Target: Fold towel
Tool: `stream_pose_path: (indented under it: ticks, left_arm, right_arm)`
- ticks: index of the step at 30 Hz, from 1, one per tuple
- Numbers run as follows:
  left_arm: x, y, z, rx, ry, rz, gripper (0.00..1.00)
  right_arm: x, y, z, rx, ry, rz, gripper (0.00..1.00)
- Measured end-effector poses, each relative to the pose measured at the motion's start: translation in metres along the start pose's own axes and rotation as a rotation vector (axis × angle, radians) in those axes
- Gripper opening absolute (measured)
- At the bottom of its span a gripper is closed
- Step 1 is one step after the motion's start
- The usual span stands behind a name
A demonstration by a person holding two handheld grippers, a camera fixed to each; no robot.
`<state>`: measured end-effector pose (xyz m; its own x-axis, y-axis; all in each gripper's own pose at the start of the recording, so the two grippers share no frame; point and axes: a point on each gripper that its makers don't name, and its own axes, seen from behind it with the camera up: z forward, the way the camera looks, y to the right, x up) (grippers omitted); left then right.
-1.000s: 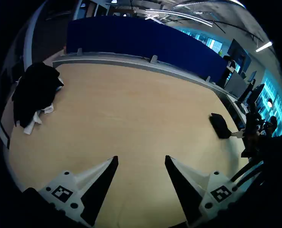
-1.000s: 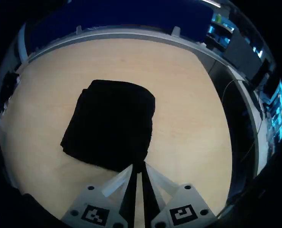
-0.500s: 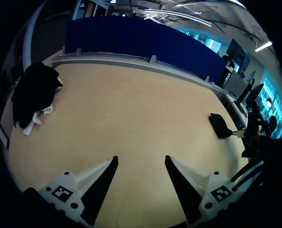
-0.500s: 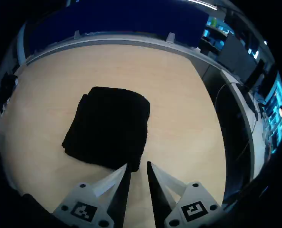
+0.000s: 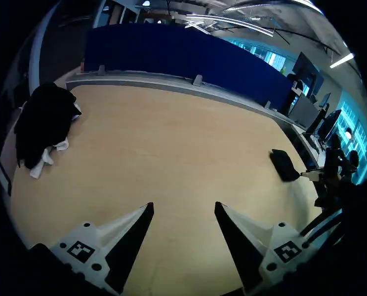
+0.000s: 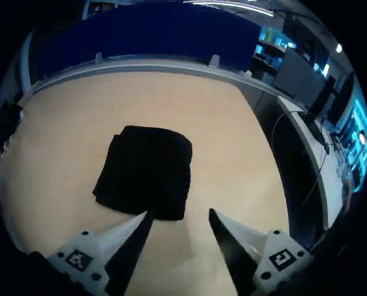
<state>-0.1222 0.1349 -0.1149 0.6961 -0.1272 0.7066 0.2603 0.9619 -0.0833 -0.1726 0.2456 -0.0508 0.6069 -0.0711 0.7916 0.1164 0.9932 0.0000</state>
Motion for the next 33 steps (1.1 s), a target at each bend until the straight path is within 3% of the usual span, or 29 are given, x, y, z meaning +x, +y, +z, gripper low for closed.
stream_pose_path:
  ticks: [9, 12, 21, 33]
  left_arm:
    - [0.001, -0.001, -0.005, -0.015, 0.007, 0.007, 0.91]
    - [0.003, -0.002, -0.006, -0.020, 0.011, 0.008, 0.91]
    - [0.013, -0.005, -0.002, -0.032, 0.034, 0.021, 0.91]
    - [0.029, -0.003, 0.004, -0.050, 0.063, 0.038, 0.91]
  right_arm:
    - [0.013, -0.010, -0.011, -0.013, 0.044, -0.010, 1.00]
    - [0.026, -0.018, -0.016, -0.007, 0.091, -0.013, 1.00]
    - [0.092, -0.061, -0.055, 0.069, 0.350, 0.053, 1.00]
    - [0.178, -0.108, -0.141, 0.132, 0.718, 0.095, 1.00]
